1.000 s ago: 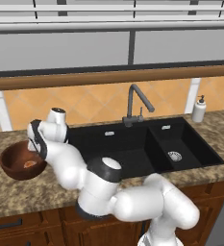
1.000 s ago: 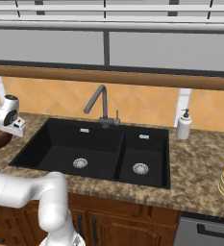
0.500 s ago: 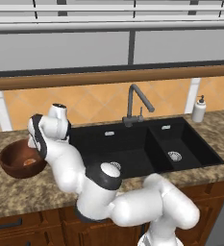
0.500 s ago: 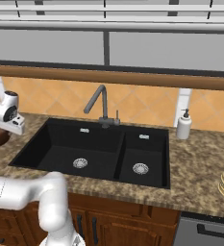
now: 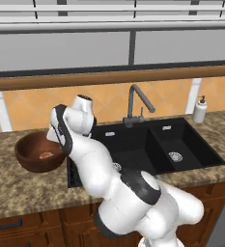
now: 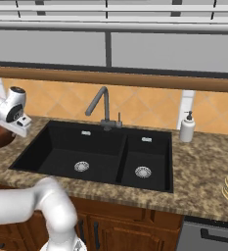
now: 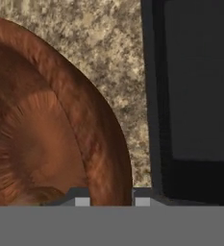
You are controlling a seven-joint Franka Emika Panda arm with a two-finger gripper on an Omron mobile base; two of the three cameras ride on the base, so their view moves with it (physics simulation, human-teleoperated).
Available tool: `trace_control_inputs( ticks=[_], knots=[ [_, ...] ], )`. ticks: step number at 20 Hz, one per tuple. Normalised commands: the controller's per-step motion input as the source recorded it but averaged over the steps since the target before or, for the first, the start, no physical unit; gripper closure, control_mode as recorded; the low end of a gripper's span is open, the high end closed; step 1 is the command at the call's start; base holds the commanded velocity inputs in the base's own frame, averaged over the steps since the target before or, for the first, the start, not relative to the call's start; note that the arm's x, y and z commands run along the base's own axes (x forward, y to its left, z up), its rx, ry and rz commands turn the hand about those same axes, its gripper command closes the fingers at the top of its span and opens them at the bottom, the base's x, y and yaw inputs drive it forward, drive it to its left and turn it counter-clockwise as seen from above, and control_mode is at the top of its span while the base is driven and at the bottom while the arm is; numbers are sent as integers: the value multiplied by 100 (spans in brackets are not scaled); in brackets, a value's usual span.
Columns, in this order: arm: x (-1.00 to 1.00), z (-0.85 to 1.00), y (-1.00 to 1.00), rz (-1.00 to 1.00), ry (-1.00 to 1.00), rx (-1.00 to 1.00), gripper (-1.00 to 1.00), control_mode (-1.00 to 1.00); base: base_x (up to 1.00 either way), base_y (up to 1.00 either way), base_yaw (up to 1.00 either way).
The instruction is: Pick the onion from the sink and place it in the bowl. Then pick the bowl and place it in the microwave. Then close the microwave door and press the start button.
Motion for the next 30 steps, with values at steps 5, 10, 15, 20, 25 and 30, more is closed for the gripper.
trace_control_inputs(
  ticks=[5,10,15,20,25,30],
  knots=[
    [-54,24,-24,-10,-4,0,100,-100,0,0,0],
    [-63,43,-37,-9,-11,0,100,-100,0,0,0],
    [-55,49,-51,-9,-5,0,100,-100,0,0,0],
    [-48,37,-65,-10,-3,0,100,-100,0,0,0],
    [-45,49,-71,-11,-2,0,100,-100,0,0,0],
    [-58,52,-70,-14,-1,2,100,-100,0,0,0]
  ],
)
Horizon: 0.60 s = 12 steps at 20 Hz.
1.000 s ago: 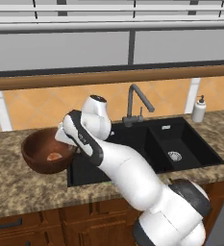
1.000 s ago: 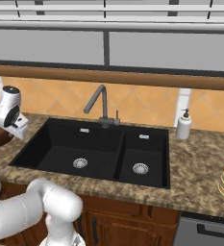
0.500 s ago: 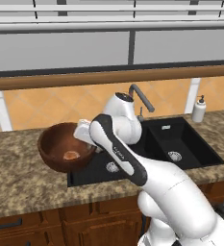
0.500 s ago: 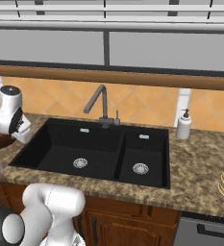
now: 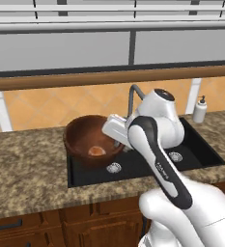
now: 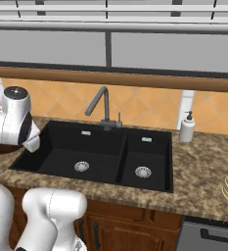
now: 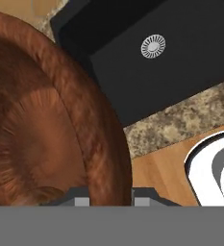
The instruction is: Pick the onion from the sink and place it in the bowl. Then pick the bowl and place it in the microwave. Then close the microwave door and press the start button.
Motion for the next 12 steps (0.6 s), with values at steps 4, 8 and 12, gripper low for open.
trace_control_inputs(
  ticks=[4,8,12],
  knots=[
    [-70,39,-66,-19,0,2,100,-100,0,0,0],
    [-51,30,-63,-20,0,0,100,-100,0,0,0],
    [-12,20,-54,-20,0,4,100,-100,0,0,0]
  ],
)
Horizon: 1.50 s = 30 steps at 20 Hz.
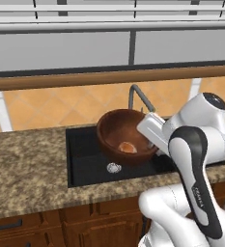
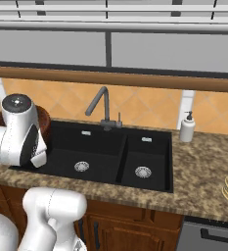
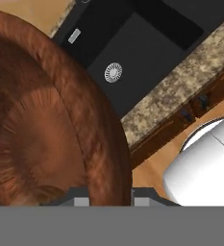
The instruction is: Pick the onion from the sink and place it in the bowl. Then pick the bowl and place it in the microwave. Then close the microwave door and press the start button.
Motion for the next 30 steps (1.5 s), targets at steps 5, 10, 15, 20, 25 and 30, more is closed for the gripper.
trace_control_inputs(
  ticks=[5,10,15,20,25,30],
  knots=[
    [1,-2,-5,-8,1,0,100,-100,0,0,0],
    [-13,-2,0,-2,-2,0,100,100,-39,2,-12],
    [0,0,0,0,0,0,100,100,-74,21,-64],
    [0,0,0,0,0,0,100,100,-4,24,-90],
    [0,0,0,0,0,0,100,100,-2,5,-94],
    [0,0,0,0,0,0,100,100,0,0,-93]
  ],
)
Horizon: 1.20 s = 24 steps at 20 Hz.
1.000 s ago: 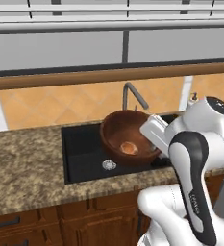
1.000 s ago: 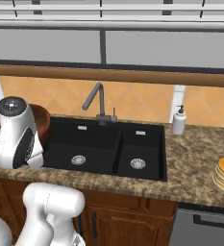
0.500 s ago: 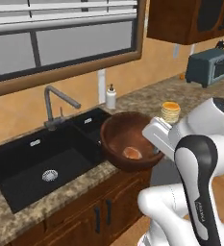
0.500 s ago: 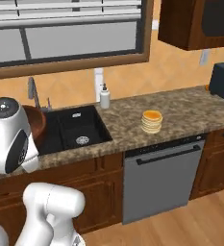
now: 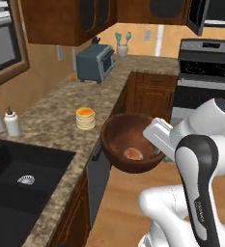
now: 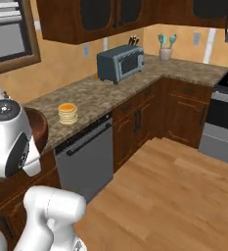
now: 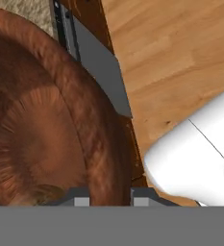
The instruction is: Pick the onion from the sink and place it in the bowl. Then pick the bowl and place it in the microwave. Then close the microwave door and press the start button.
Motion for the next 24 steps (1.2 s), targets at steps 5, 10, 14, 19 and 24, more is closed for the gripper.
trace_control_inputs(
  ticks=[5,10,14,19,24],
  knots=[
    [0,0,0,0,0,0,100,100,36,-61,-63],
    [0,0,0,0,0,0,100,100,84,-92,-26],
    [0,0,0,0,0,0,100,100,81,-100,-24],
    [0,0,0,0,0,0,100,100,100,-57,-35],
    [0,0,0,0,0,0,100,100,100,-46,-33]
  ],
)
